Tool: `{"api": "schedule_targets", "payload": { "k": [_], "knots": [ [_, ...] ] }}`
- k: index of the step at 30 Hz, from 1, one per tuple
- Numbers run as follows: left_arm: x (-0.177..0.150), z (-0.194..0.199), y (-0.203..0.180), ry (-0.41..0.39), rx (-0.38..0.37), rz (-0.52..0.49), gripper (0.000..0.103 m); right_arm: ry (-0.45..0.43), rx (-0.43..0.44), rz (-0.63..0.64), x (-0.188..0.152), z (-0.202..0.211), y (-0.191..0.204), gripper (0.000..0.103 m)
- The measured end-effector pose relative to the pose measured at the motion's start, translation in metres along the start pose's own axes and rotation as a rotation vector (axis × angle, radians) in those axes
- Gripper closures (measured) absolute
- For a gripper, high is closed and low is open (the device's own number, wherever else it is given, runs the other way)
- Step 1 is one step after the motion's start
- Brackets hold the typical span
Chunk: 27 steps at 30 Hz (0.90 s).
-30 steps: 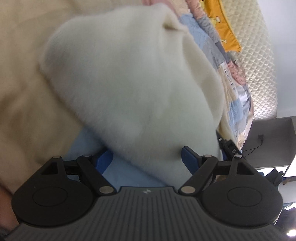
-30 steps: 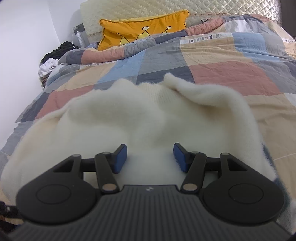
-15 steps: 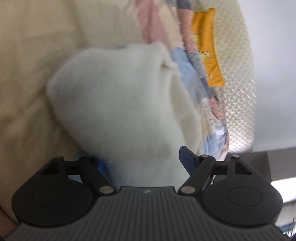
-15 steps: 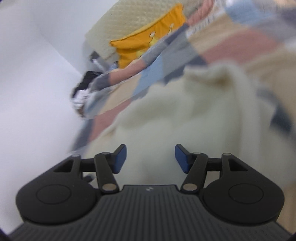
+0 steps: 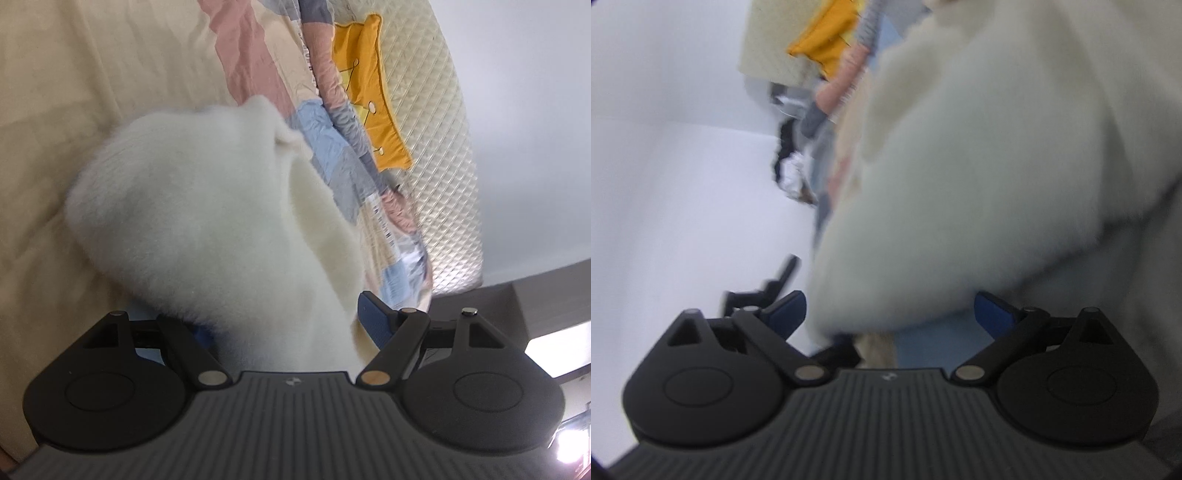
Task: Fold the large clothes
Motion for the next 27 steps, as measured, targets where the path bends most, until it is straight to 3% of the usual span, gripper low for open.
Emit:
{"api": "schedule_targets", "payload": {
  "k": [3, 6, 9, 12, 15, 20, 24, 27],
  "knots": [
    [-0.004, -0.007, 0.010, 0.035, 0.120, -0.051, 0.023, 0.006, -0.015, -0.088, 0.003, -0.007, -0.015, 0.004],
    [-0.008, -0.013, 0.019, 0.048, 0.207, -0.092, 0.023, -0.070, -0.020, -0.146, 0.019, -0.001, -0.023, 0.005],
    [-0.006, -0.012, 0.030, 0.036, 0.218, -0.045, 0.022, -0.170, -0.096, -0.123, 0.035, 0.009, -0.034, 0.012],
    [-0.001, -0.005, 0.039, -0.017, 0.226, 0.008, 0.022, -0.187, -0.097, -0.181, 0.040, 0.009, -0.042, 0.020],
    [-0.002, -0.002, 0.040, -0.043, 0.242, -0.004, 0.024, -0.210, -0.100, -0.180, 0.040, 0.014, -0.046, 0.024],
    [0.000, -0.001, 0.039, -0.067, 0.257, -0.031, 0.026, -0.290, -0.129, -0.186, 0.047, 0.033, -0.054, 0.024],
    [0.002, 0.000, 0.047, -0.072, 0.247, 0.009, 0.026, -0.453, -0.245, -0.221, 0.056, 0.069, -0.076, 0.023],
    [0.003, -0.001, 0.048, -0.080, 0.244, 0.018, 0.026, -0.526, -0.260, -0.254, 0.066, 0.082, -0.087, 0.023]
  ]
}}
Point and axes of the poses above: each gripper's, at about its wrist camera, not at the fingertips, and z roughly against the way its jaws point, y to its left, x to its top, the point moved 10 cm from there along -z, roughly the way its jaws point, and after that the axes turned 5 degrees about -x, right-handed, at the moved point
